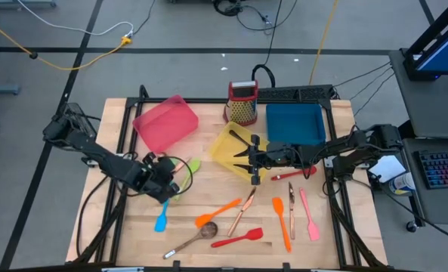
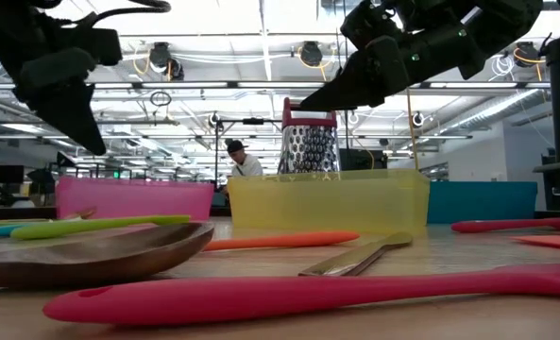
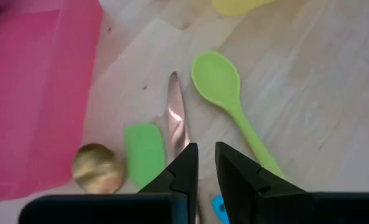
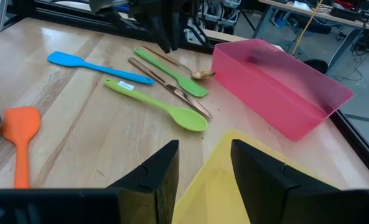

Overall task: Pick & Place Kitchen Items
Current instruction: Put the brown table knife into the yellow bin

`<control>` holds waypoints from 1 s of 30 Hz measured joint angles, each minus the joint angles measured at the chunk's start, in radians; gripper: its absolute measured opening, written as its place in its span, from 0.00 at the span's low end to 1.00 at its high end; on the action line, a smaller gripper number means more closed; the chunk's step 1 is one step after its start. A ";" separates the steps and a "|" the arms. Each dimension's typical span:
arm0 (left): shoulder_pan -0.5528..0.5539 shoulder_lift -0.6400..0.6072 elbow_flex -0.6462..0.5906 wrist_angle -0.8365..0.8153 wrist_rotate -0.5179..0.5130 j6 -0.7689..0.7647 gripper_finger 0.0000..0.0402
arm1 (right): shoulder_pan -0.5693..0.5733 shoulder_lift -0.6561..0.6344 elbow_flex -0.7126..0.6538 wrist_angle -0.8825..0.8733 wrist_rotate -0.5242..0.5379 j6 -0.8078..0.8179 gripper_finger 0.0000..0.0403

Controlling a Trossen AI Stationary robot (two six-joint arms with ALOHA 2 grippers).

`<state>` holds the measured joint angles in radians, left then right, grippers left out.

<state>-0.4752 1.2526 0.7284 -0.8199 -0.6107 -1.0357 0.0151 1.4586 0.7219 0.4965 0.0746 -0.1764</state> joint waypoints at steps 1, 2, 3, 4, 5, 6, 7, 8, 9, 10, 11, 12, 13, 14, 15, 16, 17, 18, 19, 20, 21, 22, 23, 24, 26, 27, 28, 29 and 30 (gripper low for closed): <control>-0.001 -0.002 0.000 -0.005 0.006 0.017 0.16 | 0.000 0.000 0.000 0.000 0.000 0.000 0.35; -0.004 -0.009 0.000 -0.011 0.014 0.032 0.16 | 0.000 0.000 0.000 0.001 0.000 0.006 0.35; -0.006 -0.018 0.000 -0.015 0.020 0.047 0.16 | 0.000 0.000 0.000 0.005 0.000 0.014 0.35; -0.007 -0.029 0.000 -0.016 0.022 0.065 0.16 | 0.000 0.000 0.000 0.009 0.001 0.024 0.35; -0.007 -0.041 0.000 -0.017 0.024 0.083 0.16 | 0.000 0.000 0.000 0.010 0.001 0.036 0.35; -0.007 -0.055 0.000 -0.019 0.027 0.100 0.16 | 0.000 0.000 0.000 0.013 0.001 0.046 0.35; -0.007 -0.072 0.000 -0.018 0.027 0.118 0.16 | 0.000 0.000 0.000 0.017 0.002 0.056 0.35; -0.007 -0.092 0.000 -0.015 0.027 0.136 0.16 | 0.000 0.000 0.000 0.024 0.002 0.060 0.35; -0.007 -0.113 0.000 -0.014 0.026 0.151 0.16 | 0.000 0.000 0.000 0.031 0.002 0.060 0.35; -0.007 -0.133 0.000 -0.015 0.026 0.167 0.16 | 0.000 0.000 0.000 0.038 0.002 0.060 0.35; -0.007 -0.154 0.000 -0.016 0.026 0.188 0.16 | 0.000 0.000 0.000 0.045 0.002 0.060 0.35; -0.007 -0.175 0.000 -0.015 0.025 0.205 0.16 | 0.000 0.000 0.000 0.054 0.002 0.060 0.35; -0.007 -0.198 0.000 -0.015 0.014 0.224 0.16 | 0.000 0.000 0.000 0.062 0.002 0.060 0.35; -0.007 -0.219 0.000 -0.017 0.008 0.243 0.16 | 0.000 0.000 0.000 0.071 0.002 0.059 0.35; -0.007 -0.238 0.000 -0.017 0.008 0.268 0.16 | 0.000 0.000 0.000 0.078 0.002 0.057 0.35; -0.006 -0.256 0.000 -0.016 0.009 0.298 0.16 | 0.000 0.000 0.000 0.083 0.002 0.056 0.35; -0.004 -0.273 0.000 -0.017 0.009 0.329 0.16 | 0.000 0.000 0.000 0.086 0.002 0.056 0.35; -0.001 -0.286 0.000 -0.018 0.009 0.364 0.16 | 0.000 0.000 0.000 0.091 0.002 0.056 0.35; 0.002 -0.297 0.000 -0.018 0.010 0.402 0.16 | 0.000 0.000 0.000 0.099 0.002 0.056 0.35; 0.005 -0.306 0.000 -0.020 0.018 0.435 0.16 | 0.000 0.000 0.000 0.105 0.002 0.056 0.35; 0.007 -0.314 0.000 -0.022 0.031 0.472 0.16 | 0.000 0.000 0.000 0.107 0.002 0.056 0.35; 0.010 -0.319 0.000 -0.020 0.034 0.507 0.16 | 0.000 0.000 0.000 0.106 0.002 0.056 0.35; 0.015 -0.320 0.000 -0.016 0.035 0.530 0.16 | 0.000 0.000 0.000 0.104 0.002 0.056 0.35; 0.022 -0.320 0.000 -0.016 0.036 0.535 0.16 | 0.000 0.000 0.000 0.103 0.002 0.056 0.35; 0.039 -0.315 0.000 -0.019 0.047 0.529 0.16 | 0.000 0.000 0.000 0.103 0.002 0.056 0.35; 0.050 -0.312 0.000 -0.018 0.065 0.529 0.16 | 0.000 0.000 0.000 0.103 0.002 0.056 0.35; 0.064 -0.308 0.000 -0.019 0.089 0.528 0.16 | 0.000 0.000 0.000 0.103 0.002 0.056 0.35; 0.078 -0.301 0.000 -0.019 0.112 0.526 0.16 | 0.000 0.000 0.000 0.104 0.002 0.057 0.35; 0.091 -0.295 0.000 -0.019 0.126 0.515 0.16 | 0.000 0.000 0.000 0.105 0.001 0.059 0.35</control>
<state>-0.3837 0.9575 0.7288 -0.8392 -0.4844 -0.5204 0.0151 1.4586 0.7219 0.6014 0.0760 -0.1174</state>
